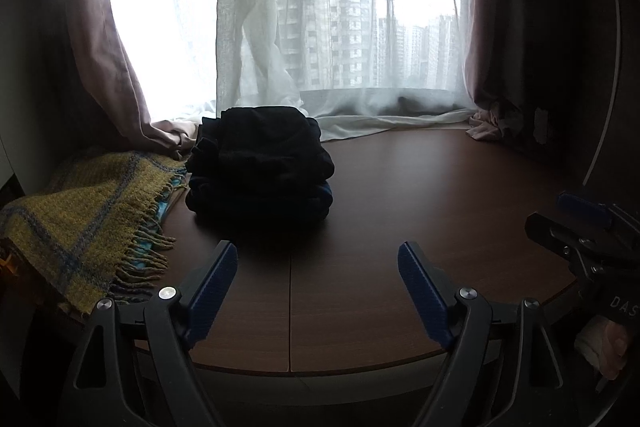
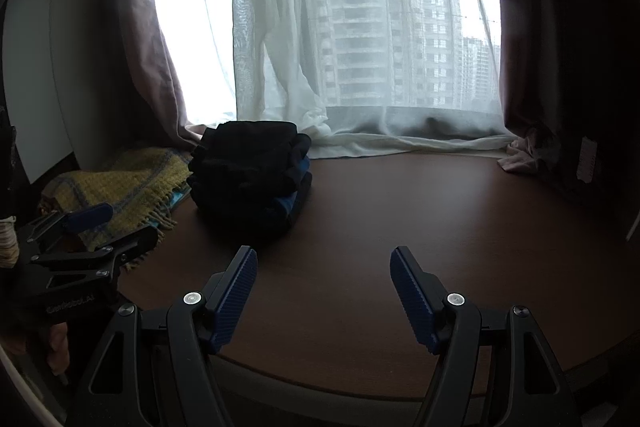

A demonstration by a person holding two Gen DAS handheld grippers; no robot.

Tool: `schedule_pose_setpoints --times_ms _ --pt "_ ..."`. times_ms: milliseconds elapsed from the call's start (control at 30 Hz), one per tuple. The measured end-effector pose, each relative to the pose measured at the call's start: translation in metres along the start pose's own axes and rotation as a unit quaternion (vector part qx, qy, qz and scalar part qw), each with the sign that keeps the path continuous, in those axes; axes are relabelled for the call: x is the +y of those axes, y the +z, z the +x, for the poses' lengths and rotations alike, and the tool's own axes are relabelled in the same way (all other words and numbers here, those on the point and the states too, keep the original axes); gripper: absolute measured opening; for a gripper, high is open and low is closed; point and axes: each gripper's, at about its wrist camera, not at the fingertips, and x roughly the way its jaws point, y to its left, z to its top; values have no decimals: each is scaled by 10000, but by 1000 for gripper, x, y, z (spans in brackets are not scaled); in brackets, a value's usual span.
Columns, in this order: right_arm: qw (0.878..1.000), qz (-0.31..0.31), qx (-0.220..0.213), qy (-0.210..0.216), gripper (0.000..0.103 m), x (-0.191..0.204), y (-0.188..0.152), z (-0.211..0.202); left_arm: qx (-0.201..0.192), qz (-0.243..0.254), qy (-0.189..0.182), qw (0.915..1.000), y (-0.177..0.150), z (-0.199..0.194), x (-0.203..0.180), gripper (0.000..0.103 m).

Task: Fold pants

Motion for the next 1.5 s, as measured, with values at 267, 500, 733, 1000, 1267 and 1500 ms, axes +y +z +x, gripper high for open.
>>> schedule_pose_setpoints --times_ms 267,500,733,1000,1267,1500 --pt "9995 157 282 -30 70 -9 -19 -5 192 30 2 9998 -13 -3 -13 88" --pt "9983 165 552 -106 70 -15 -35 -1 315 -85 44 9995 -22 -1 -16 88" --pt "9969 163 740 -195 70 -20 -46 7 540 -114 131 9984 -33 14 -18 88" --pt "9960 130 830 -294 70 -28 -52 18 584 -91 203 9980 -45 33 -23 88" --pt "9948 52 948 -363 70 -35 -59 32 782 -106 272 9965 -52 55 -28 88" --pt "9949 11 951 -344 70 -40 -64 42 840 -79 294 9960 -57 65 -32 88"
